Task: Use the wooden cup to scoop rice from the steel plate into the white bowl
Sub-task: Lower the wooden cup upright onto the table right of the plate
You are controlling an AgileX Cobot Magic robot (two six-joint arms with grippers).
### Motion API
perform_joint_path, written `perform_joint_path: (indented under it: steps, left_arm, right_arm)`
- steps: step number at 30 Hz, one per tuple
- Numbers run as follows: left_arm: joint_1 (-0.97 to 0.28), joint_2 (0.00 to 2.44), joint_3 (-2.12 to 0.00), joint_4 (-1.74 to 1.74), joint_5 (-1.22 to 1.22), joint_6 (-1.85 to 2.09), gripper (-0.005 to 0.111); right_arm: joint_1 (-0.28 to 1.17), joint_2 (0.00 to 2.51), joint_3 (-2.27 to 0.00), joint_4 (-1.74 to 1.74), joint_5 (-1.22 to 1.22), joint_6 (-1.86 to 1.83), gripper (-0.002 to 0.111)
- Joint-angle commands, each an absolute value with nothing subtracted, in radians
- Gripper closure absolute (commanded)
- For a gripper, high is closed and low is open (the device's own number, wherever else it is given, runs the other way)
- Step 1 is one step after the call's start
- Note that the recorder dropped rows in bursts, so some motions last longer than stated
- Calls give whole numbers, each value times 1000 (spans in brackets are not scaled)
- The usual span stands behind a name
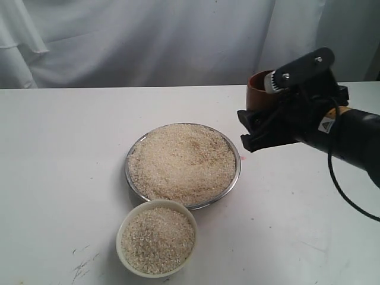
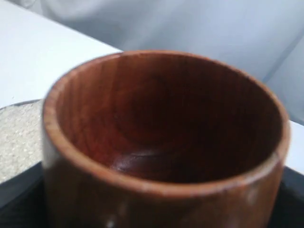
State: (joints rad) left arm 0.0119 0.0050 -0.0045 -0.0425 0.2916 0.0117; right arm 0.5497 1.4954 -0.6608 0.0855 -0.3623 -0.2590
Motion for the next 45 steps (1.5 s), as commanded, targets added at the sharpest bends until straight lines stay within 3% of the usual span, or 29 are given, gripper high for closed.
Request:
perform_joint_path:
  steps: [1,13,21,32,45]
  left_arm:
    - [10,0,0,-43,285,9,107]
    - [10,0,0,-43,285,9,107]
    - [10,0,0,-43,285,9,107]
    - [10,0,0,-43,285,9,107]
    - [10,0,0,-43,285,9,107]
  right_arm:
    - [527,1484,-600,87,-548,-236,108]
    - [421,1579,-536,46,-765,-244,108]
    - [304,1790,-548,-344,-965,-30,108]
    - [117,2004,-652,-624,-1026,111,108]
    - [96,2177,-765,-918,-1041,145,108]
